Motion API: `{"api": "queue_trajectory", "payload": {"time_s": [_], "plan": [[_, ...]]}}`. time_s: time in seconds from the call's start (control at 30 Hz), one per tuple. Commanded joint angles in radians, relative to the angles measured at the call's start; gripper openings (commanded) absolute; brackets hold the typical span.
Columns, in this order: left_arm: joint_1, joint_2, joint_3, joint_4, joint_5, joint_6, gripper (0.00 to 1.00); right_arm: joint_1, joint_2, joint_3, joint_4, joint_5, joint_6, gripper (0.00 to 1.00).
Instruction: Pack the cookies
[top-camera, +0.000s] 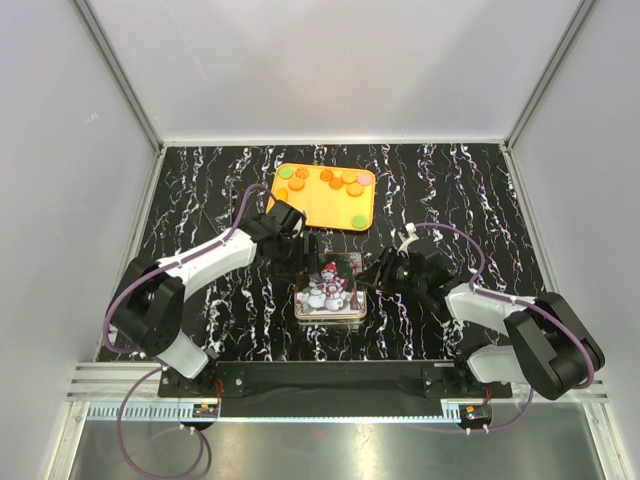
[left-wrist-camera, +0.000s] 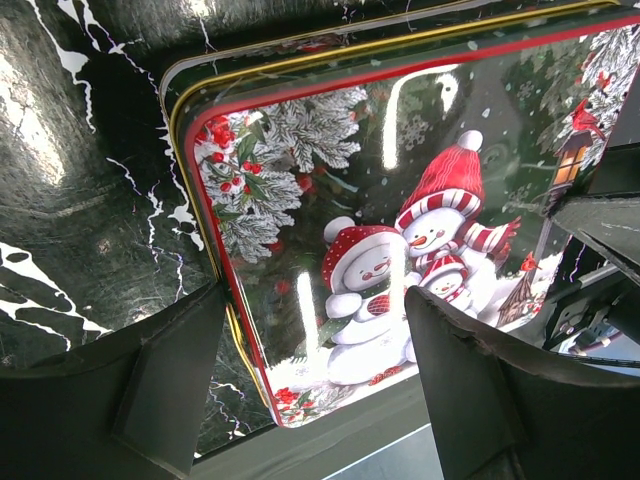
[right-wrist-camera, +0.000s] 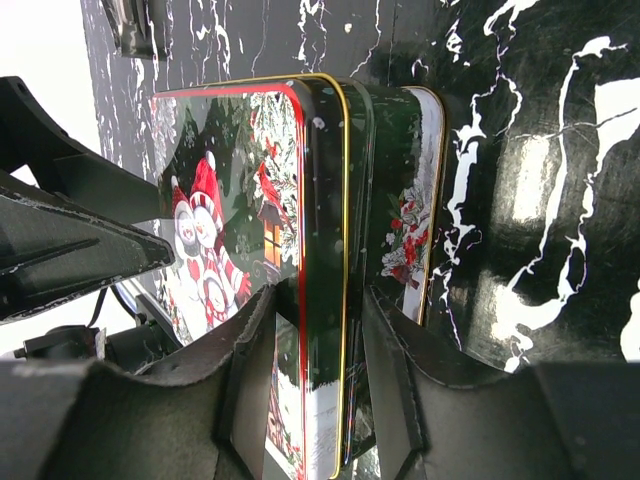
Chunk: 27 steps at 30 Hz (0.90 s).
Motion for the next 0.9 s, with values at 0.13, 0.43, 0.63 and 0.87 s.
{"api": "queue_trajectory", "payload": {"time_s": [0.13,0.43,0.63,0.87], "plan": [[-0.036,0.045,0.013,0.087,0.069,-0.012,0.77,0.018,0.038,-0.021,0.044,-0.002,0.015,0.21],[-0.022,0.012,0.010,0.055,0.061,0.012,0.78,0.018,-0.040,0.027,-0.096,0.058,-0.032,0.53],[-0.007,-0.016,0.037,0.021,0.056,0.031,0.80,0.015,-0.072,0.113,-0.199,0.092,-0.080,0.62],[0.027,-0.031,0.075,-0.019,0.053,0.055,0.82,-0.020,-0.042,0.143,-0.177,0.062,-0.086,0.68]]}}
